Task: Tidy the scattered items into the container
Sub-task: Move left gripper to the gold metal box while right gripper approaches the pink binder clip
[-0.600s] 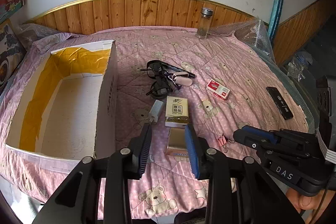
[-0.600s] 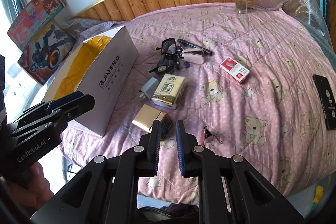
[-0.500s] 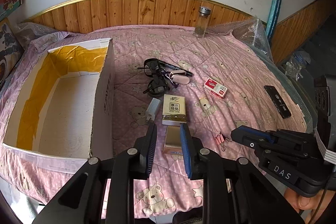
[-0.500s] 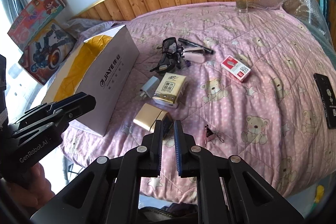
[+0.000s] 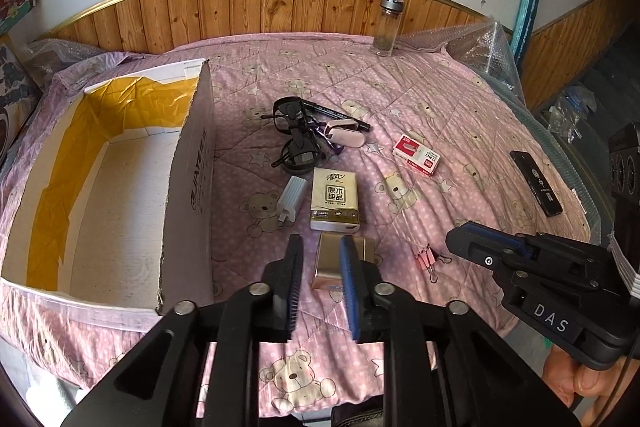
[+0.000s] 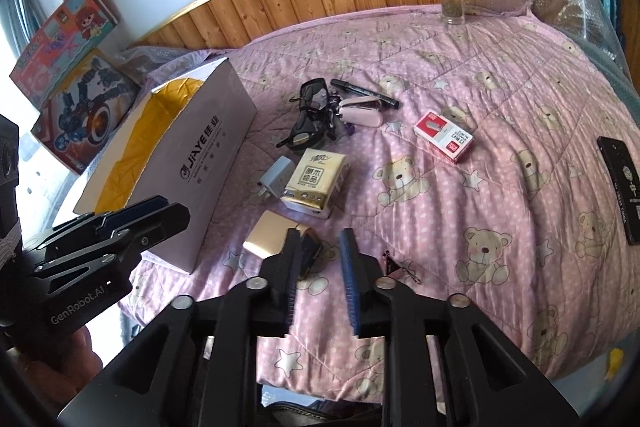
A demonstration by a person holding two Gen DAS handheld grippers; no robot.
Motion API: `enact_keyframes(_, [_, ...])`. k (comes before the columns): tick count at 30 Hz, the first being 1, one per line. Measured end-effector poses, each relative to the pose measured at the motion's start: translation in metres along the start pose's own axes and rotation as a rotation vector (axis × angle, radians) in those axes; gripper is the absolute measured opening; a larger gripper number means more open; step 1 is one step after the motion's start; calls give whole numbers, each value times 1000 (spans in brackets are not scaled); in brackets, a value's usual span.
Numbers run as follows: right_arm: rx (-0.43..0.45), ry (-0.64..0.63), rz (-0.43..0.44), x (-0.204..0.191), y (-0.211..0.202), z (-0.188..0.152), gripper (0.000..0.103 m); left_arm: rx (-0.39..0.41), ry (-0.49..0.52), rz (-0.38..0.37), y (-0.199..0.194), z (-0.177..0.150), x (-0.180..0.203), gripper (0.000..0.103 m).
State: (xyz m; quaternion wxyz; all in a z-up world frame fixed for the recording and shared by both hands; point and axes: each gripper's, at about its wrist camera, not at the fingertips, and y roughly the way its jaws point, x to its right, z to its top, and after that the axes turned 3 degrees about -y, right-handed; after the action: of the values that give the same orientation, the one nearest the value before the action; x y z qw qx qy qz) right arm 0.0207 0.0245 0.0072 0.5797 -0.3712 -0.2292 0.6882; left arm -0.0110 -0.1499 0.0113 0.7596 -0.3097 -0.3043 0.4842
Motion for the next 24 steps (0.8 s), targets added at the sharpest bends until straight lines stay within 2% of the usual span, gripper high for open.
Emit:
enact_keyframes(1, [2, 12, -11, 5, 0, -1, 46, 0, -7, -6, 1, 0, -1, 42])
enact_keyframes(3, [-11, 35, -32, 16, 4, -3, 47, 5, -25, -29, 3, -1, -2, 58])
enact_keyframes(5, [-32, 57, -53, 27, 10, -7, 48, 8, -38, -54, 6, -1, -3, 65])
enact_keyframes(8, [-64, 79, -66, 38, 20, -16, 48, -13, -36, -77, 16, -6, -1, 68])
enact_keyframes(15, [-118, 68, -88, 48, 39, -33, 48, -89, -26, -77, 45, -21, 1, 68])
enact_keyframes(24, [-134, 16, -51, 52, 55, -40, 48, -109, -17, -64, 73, -20, 2, 73])
